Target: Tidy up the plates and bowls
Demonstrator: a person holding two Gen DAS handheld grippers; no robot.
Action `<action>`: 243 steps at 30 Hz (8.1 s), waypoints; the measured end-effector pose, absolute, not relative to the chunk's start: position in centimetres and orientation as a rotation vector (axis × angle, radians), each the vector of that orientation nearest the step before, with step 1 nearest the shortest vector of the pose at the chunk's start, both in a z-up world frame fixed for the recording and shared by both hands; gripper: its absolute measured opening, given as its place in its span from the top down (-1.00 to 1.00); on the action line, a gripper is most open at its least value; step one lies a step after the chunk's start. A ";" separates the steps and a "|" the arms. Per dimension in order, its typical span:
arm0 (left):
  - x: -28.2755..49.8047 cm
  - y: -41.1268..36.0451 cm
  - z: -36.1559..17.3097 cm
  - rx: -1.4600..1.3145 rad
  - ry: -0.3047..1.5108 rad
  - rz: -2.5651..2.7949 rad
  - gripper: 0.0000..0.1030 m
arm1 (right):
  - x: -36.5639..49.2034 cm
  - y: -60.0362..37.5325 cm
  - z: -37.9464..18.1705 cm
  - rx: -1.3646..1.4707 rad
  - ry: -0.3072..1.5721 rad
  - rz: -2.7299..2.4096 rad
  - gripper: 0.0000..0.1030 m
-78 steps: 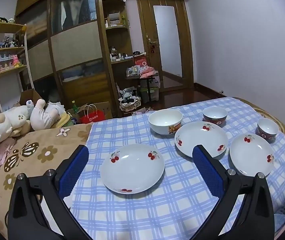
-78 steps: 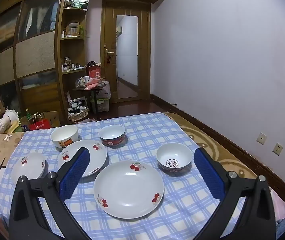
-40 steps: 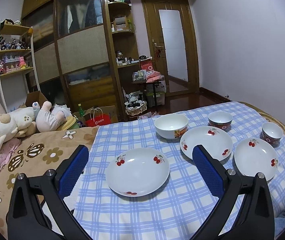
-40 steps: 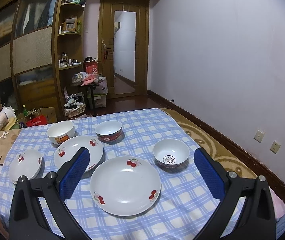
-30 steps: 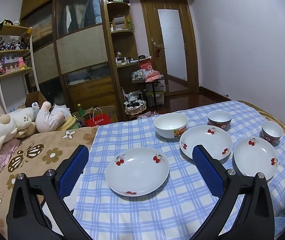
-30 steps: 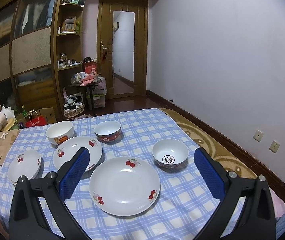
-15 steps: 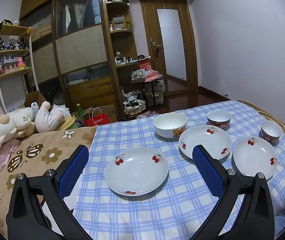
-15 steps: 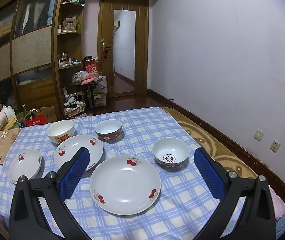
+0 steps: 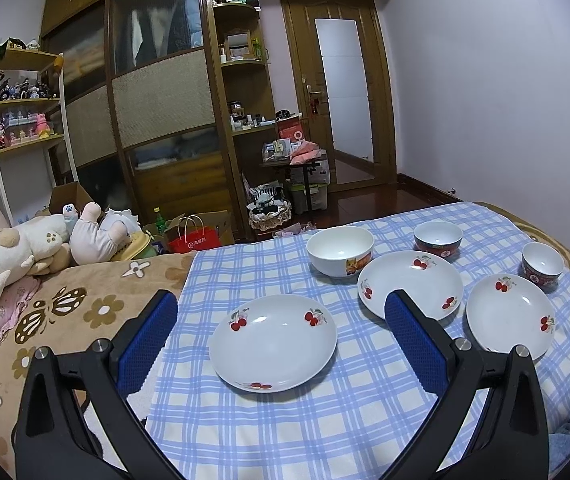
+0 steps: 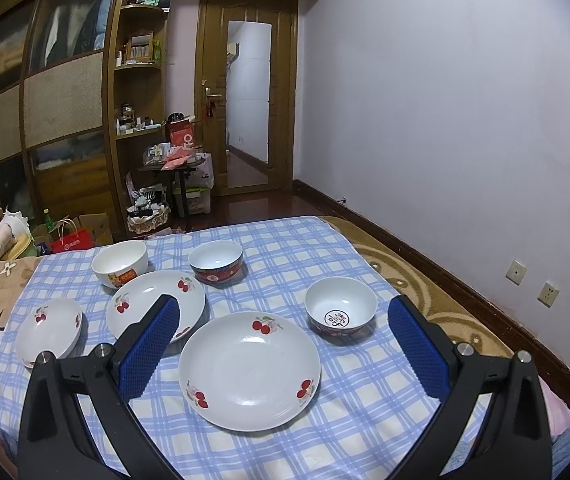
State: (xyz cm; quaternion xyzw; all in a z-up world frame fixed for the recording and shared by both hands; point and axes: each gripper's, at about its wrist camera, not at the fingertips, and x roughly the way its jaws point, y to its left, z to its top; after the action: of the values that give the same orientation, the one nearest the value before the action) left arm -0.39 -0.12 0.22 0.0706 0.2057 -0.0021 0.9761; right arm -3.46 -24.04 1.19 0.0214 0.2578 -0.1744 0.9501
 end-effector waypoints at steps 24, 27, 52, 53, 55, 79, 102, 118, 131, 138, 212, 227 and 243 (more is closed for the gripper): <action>0.0 0.3 0.2 0.135 0.442 0.009 -0.98 | -3.4 -24.3 1.3 0.047 0.524 -0.363 -1.00; 0.1 0.1 0.1 0.142 0.452 -0.003 -0.98 | -3.4 -24.3 1.3 0.050 0.525 -0.371 -1.00; 5.6 -9.4 3.6 0.212 0.592 -0.190 -0.98 | 2.9 -28.7 3.0 0.097 0.653 -0.336 -1.00; 6.2 -10.1 3.4 0.212 0.605 -0.199 -0.98 | 3.2 -28.9 2.8 0.100 0.664 -0.331 -1.00; 7.1 -11.2 2.9 0.205 0.640 -0.235 -0.98 | 4.0 -29.4 2.0 0.102 0.685 -0.304 -1.00; 12.4 -20.1 -8.4 0.229 0.935 -0.392 -0.98 | 9.3 -35.6 -10.3 0.230 1.051 -0.201 -0.32; 13.8 -21.2 -13.6 0.185 1.106 -0.490 -0.32 | 10.7 -36.3 -16.2 0.201 1.211 -0.166 0.03; 14.4 -21.7 -15.3 0.154 1.179 -0.526 0.45 | 11.1 -35.1 -16.8 0.178 1.233 -0.119 0.63; 13.6 -21.3 -15.0 0.132 1.187 -0.555 0.68 | 10.8 -35.1 -16.3 0.201 1.263 -0.100 0.74; 12.7 -19.8 -14.4 0.127 1.211 -0.534 0.69 | 10.0 -33.6 -16.0 0.162 1.285 -0.048 0.75; 15.1 -10.0 -7.2 0.214 1.075 -0.275 -0.66 | 12.5 -27.6 -8.4 0.081 1.046 -0.050 -0.27; 22.9 -8.7 -7.1 0.105 1.072 -0.292 -0.75 | 19.6 -26.0 -7.9 0.195 0.973 -0.025 -0.91; 26.5 -7.8 -9.2 0.049 1.061 -0.307 -0.74 | 22.4 -26.3 -11.6 0.233 0.994 -0.013 -0.91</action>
State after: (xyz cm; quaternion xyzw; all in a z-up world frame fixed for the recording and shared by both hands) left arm 26.49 -7.76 -9.18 0.0231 0.5038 -0.1459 0.8511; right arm 22.37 -26.28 -11.58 0.1115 0.4759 -0.0063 0.8724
